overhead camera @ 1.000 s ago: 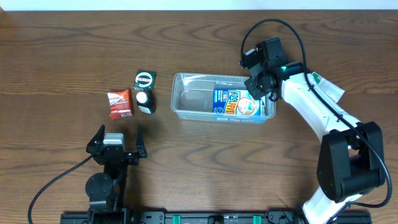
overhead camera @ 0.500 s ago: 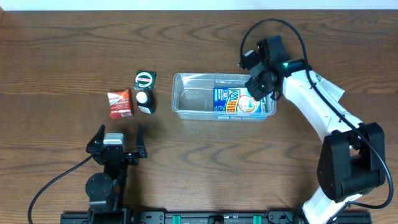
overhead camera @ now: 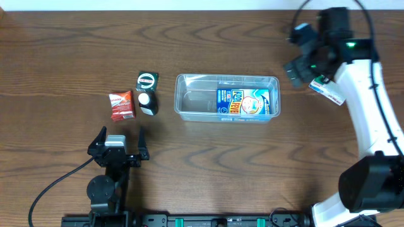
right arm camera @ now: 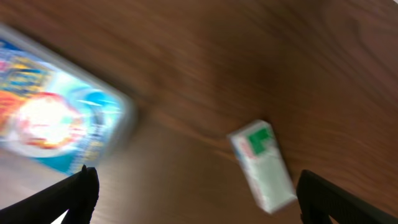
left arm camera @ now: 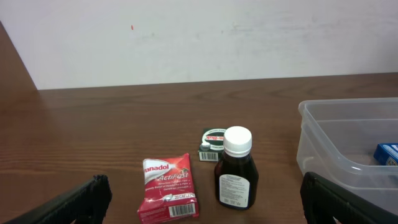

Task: Pack container
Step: 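Move right gripper to the white-green Panadol box and grasp it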

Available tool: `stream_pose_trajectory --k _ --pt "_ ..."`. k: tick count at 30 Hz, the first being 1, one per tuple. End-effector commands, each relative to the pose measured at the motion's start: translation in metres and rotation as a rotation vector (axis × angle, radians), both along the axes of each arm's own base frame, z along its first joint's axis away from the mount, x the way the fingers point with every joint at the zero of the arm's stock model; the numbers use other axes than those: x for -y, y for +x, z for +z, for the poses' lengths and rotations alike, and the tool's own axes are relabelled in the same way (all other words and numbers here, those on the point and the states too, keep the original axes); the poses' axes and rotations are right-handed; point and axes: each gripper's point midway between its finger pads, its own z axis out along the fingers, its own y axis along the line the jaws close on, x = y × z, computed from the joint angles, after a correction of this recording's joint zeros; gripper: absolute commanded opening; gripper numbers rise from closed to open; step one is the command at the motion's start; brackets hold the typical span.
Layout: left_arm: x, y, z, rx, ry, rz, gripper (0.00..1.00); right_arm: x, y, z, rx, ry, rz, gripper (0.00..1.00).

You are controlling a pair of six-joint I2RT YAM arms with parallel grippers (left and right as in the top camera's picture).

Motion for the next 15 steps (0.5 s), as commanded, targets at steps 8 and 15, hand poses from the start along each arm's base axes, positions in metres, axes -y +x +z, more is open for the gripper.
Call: stream_pose_trajectory --k 8,15 --pt "0.002 -0.001 -0.015 -0.046 -0.006 -0.014 0.98 0.081 0.009 -0.031 -0.029 0.014 0.017 0.99" --pt "0.002 -0.001 -0.015 -0.046 -0.005 -0.014 0.98 0.109 0.009 -0.079 -0.12 0.02 0.027 0.99"
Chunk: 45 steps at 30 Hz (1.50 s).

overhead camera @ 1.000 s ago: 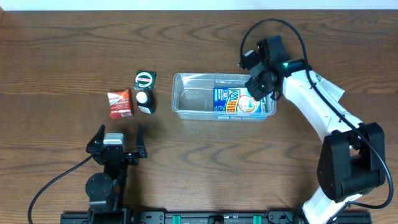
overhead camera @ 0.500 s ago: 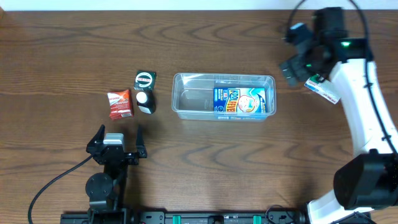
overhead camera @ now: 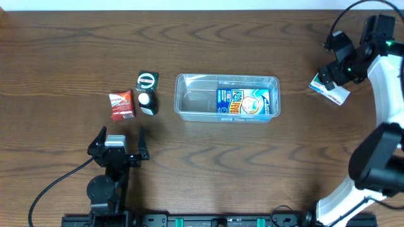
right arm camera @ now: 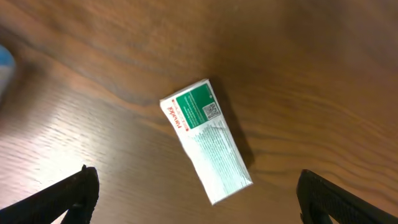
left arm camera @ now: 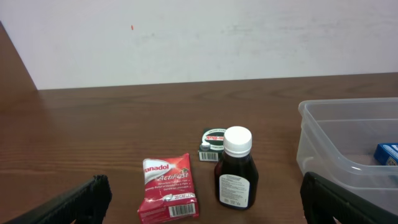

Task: Pack container
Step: 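Move right gripper to the white-green Panadol box and grasp it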

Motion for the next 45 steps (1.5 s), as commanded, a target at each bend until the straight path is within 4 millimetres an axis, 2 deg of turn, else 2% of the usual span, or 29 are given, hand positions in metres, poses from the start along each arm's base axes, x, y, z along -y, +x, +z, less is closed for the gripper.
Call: stream_pose_trajectory --k 1,12,16,22,27,30,35,40,45 --pt "0.002 -0.001 -0.015 -0.045 -0.005 -0.014 0.98 0.009 -0.001 -0.023 -0.039 0.018 0.039 0.99" --pt "0.002 -0.001 -0.015 -0.045 -0.005 -0.014 0.98 0.023 -0.003 -0.082 -0.148 0.007 0.061 0.99" --pt "0.002 -0.001 -0.015 -0.045 -0.005 -0.014 0.98 0.027 -0.006 -0.095 -0.176 0.001 0.053 0.99" --pt "0.002 -0.001 -0.015 -0.045 -0.005 -0.014 0.98 0.035 -0.006 -0.097 -0.178 -0.009 0.036 0.96" --pt "0.002 -0.001 -0.015 -0.045 -0.005 -0.014 0.98 0.042 -0.012 -0.109 -0.212 -0.009 -0.008 0.91" --pt "0.002 -0.001 -0.015 -0.045 -0.005 -0.014 0.98 0.04 -0.016 -0.117 -0.24 0.005 -0.022 0.86" --pt "0.002 -0.001 -0.015 -0.045 -0.006 -0.014 0.98 0.04 -0.017 -0.118 -0.244 0.021 -0.083 0.76" --pt "0.002 -0.001 -0.015 -0.045 -0.005 -0.014 0.98 0.023 -0.019 -0.118 -0.268 0.075 -0.136 0.72" --pt "0.002 -0.001 -0.015 -0.045 -0.005 -0.014 0.98 0.009 -0.02 -0.119 -0.29 0.07 -0.139 0.63"
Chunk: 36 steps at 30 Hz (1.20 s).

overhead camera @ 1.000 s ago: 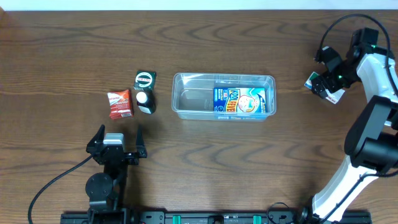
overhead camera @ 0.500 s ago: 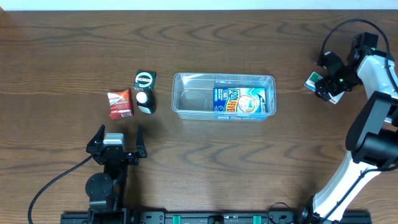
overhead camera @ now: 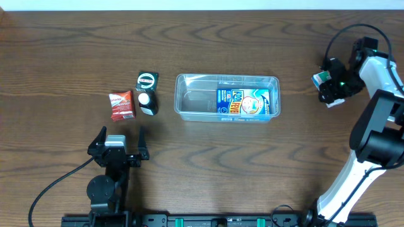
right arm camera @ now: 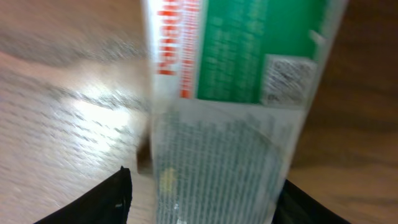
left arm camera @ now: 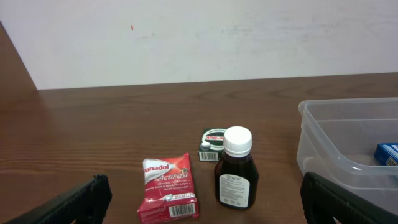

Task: Pack container
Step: 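Move right gripper to the white-green Panadol box and grasp it, then carry the Panadol box over the container's right end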

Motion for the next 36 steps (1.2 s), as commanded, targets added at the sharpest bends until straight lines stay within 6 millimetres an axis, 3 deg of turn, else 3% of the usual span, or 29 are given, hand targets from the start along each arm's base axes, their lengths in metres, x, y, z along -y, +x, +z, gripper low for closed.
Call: stream_pose_trajectory --k 1,8,17,24,33,36 --pt "0.002 -0.001 -0.015 -0.045 -0.005 -0.014 0.98 -0.017 0.002 -0.004 -0.016 0.015 -0.038 0.61" --pt "0.002 -0.001 -0.015 -0.045 -0.005 -0.014 0.98 -0.017 0.002 -0.005 -0.026 -0.012 -0.124 0.42" --pt "0.002 -0.001 -0.015 -0.045 -0.006 -0.014 0.98 -0.018 0.003 0.003 -0.015 0.001 -0.216 0.36" --pt "0.002 -0.001 -0.015 -0.045 -0.005 -0.014 0.98 -0.028 0.006 0.029 0.03 0.035 -0.235 0.39" --pt "0.002 -0.001 -0.015 -0.045 -0.005 -0.014 0.98 -0.031 0.008 0.076 0.124 0.032 -0.228 0.39" --pt "0.002 -0.001 -0.015 -0.046 -0.006 -0.014 0.98 -0.046 0.008 0.093 0.154 0.069 -0.196 0.38"
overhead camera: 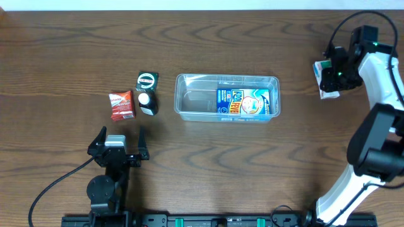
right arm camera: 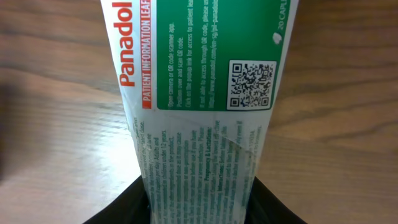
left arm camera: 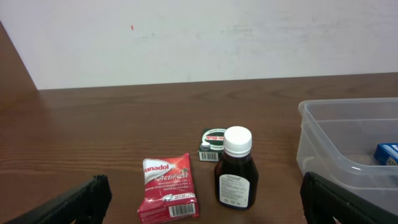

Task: Pack container
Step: 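Carry the Panadol box over the container's right end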

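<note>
The clear plastic container sits mid-table with a blue box inside; its corner shows in the left wrist view. My right gripper is shut on a green and white Panadol box at the far right, held above the wood. A red Panadol packet, a dark bottle with a white cap and a small green box lie left of the container. My left gripper rests open near the front edge, behind those three items.
A pale wall borders the table's far edge. The right arm reaches along the right side of the table. Cables run beside the left arm's base.
My right gripper, which was closing round the green and white box on the table, now holds it lifted and slightly farther back. The left arm has not moved.
My right gripper was open near the container's right end, with the green and white box lying on the table beyond it. Then it hovered open above that box, then came down round it, and now holds it. The left gripper stayed open and still.
</note>
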Available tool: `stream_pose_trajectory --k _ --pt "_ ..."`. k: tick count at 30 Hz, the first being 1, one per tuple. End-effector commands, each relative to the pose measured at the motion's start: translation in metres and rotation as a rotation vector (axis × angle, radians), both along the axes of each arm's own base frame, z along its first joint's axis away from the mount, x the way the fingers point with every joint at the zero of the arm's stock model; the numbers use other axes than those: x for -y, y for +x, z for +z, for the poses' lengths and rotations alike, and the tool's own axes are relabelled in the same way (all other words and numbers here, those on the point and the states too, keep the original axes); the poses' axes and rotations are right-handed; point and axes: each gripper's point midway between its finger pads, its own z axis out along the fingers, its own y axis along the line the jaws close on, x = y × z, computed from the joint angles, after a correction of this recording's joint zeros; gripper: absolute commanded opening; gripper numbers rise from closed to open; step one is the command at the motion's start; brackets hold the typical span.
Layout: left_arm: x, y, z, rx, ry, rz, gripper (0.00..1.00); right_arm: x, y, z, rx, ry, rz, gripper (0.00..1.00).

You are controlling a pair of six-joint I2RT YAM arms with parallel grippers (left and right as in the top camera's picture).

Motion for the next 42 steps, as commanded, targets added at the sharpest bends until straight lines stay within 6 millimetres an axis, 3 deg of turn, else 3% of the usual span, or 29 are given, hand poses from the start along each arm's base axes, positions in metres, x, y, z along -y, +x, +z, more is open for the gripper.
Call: stream_pose_trajectory --k 1,13,18,24,28,38,42 --pt "0.002 -0.001 -0.015 -0.045 -0.005 -0.014 0.98 -0.026 0.003 0.03 0.071 0.05 0.042 0.37" --pt "0.002 -0.001 -0.015 -0.045 -0.006 -0.014 0.98 -0.122 -0.021 0.101 0.171 0.025 0.353 0.4" --pt "0.002 -0.001 -0.015 -0.045 -0.005 -0.014 0.98 -0.175 -0.038 0.127 0.247 0.043 0.624 0.4" --pt "0.002 -0.001 -0.015 -0.045 -0.005 -0.014 0.98 -0.225 -0.066 0.118 0.197 0.023 0.93 0.46" --pt "0.002 -0.001 -0.015 -0.045 -0.005 -0.014 0.98 -0.242 -0.072 0.104 0.159 -0.006 1.039 0.52" --pt "0.002 -0.001 -0.015 -0.045 -0.006 -0.014 0.98 -0.243 -0.063 0.069 0.075 -0.008 1.053 0.51" --pt "0.002 -0.001 -0.015 -0.045 -0.005 -0.014 0.98 -0.245 -0.061 0.066 0.068 0.007 1.01 0.52"
